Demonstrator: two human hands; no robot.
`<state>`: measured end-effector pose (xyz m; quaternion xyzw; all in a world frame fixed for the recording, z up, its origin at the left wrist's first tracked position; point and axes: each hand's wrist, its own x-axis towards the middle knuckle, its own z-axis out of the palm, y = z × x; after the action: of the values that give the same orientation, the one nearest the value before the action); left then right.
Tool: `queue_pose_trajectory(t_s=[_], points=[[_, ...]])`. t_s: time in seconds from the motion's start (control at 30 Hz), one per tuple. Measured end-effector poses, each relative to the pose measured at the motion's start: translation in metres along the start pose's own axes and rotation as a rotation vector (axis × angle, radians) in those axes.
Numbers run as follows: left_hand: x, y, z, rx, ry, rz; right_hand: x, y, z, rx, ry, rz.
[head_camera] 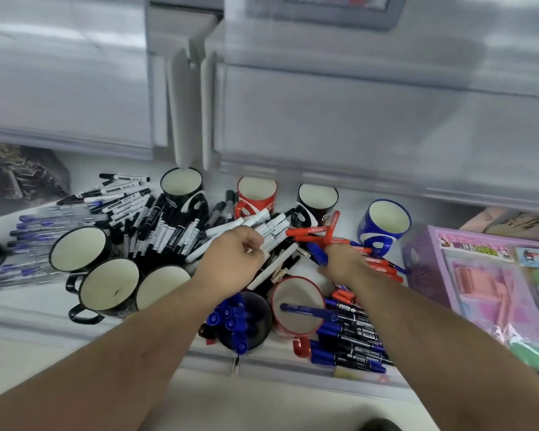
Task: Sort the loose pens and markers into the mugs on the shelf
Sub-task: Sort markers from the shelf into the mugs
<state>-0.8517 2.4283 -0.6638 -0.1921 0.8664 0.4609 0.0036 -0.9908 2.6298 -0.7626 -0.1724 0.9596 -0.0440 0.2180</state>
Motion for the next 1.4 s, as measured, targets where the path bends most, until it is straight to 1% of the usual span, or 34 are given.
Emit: queue_pose_trajectory(t_s=[0.1,0.17,0.2,0.27,0.33,0.4,0.5,0.63,0.67,0.73,0.77,0.8,0.83,0.9,0.93,0.97,1.03,1.1,1.13,1.2,1.27,1.4], points=[[0.001,0.004,0.002,0.011,-0.037,0.027,-0.018,-0.003,-0.033,0.263,0.231,-0.03],[-0.003,0.01,0.008,0.029,-0.121,0.106,-0.048,-0.014,-0.054,0.505,0.345,-0.053],[-0.006,0.014,0.012,0.041,-0.174,0.153,-0.066,-0.021,-0.064,0.653,0.343,-0.071],[-0.012,0.026,0.019,0.024,-0.279,0.237,-0.103,-0.036,-0.079,0.875,0.265,-0.133],[-0.016,0.035,0.026,-0.025,-0.381,0.296,-0.131,-0.046,-0.088,0.956,0.188,-0.206],[-0.02,0.038,0.032,-0.023,-0.448,0.322,-0.145,-0.051,-0.09,0.964,0.154,-0.244],[-0.026,0.037,0.032,0.019,-0.459,0.347,-0.156,-0.049,-0.087,0.84,0.198,-0.264],[-0.036,0.042,0.03,-0.033,-0.441,0.389,-0.171,-0.05,-0.086,0.558,0.323,-0.406],[-0.039,0.043,0.029,-0.05,-0.44,0.387,-0.174,-0.051,-0.088,0.532,0.337,-0.443],[-0.041,0.046,0.028,-0.094,-0.445,0.339,-0.174,-0.045,-0.097,0.525,0.293,-0.47],[-0.041,0.047,0.028,-0.124,-0.449,0.29,-0.169,-0.036,-0.103,0.526,0.248,-0.43],[-0.041,0.049,0.026,-0.162,-0.458,0.223,-0.16,-0.023,-0.109,0.528,0.209,-0.347],[-0.041,0.05,0.025,-0.22,-0.472,0.16,-0.15,-0.007,-0.113,0.512,0.19,-0.225],[-0.042,0.05,0.022,-0.315,-0.473,0.071,-0.131,0.029,-0.112,0.367,0.177,0.003],[-0.042,0.049,0.021,-0.342,-0.465,0.045,-0.123,0.046,-0.104,0.242,0.141,0.061],[-0.043,0.049,0.021,-0.367,-0.458,0.017,-0.118,0.059,-0.091,0.114,0.078,0.066],[-0.042,0.047,0.023,-0.404,-0.431,-0.033,-0.114,0.071,-0.055,-0.076,-0.071,0.007],[-0.039,0.043,0.027,-0.438,-0.404,-0.089,-0.112,0.071,-0.018,-0.144,-0.17,-0.046],[-0.038,0.042,0.029,-0.449,-0.392,-0.109,-0.113,0.068,-0.004,-0.165,-0.187,-0.067],[-0.034,0.039,0.033,-0.452,-0.374,-0.129,-0.114,0.058,0.018,-0.199,-0.175,-0.087],[-0.031,0.037,0.034,-0.442,-0.36,-0.141,-0.111,0.053,0.03,-0.203,-0.129,-0.099],[-0.027,0.031,0.037,-0.445,-0.334,-0.166,-0.103,0.056,0.04,-0.169,-0.062,-0.037]])
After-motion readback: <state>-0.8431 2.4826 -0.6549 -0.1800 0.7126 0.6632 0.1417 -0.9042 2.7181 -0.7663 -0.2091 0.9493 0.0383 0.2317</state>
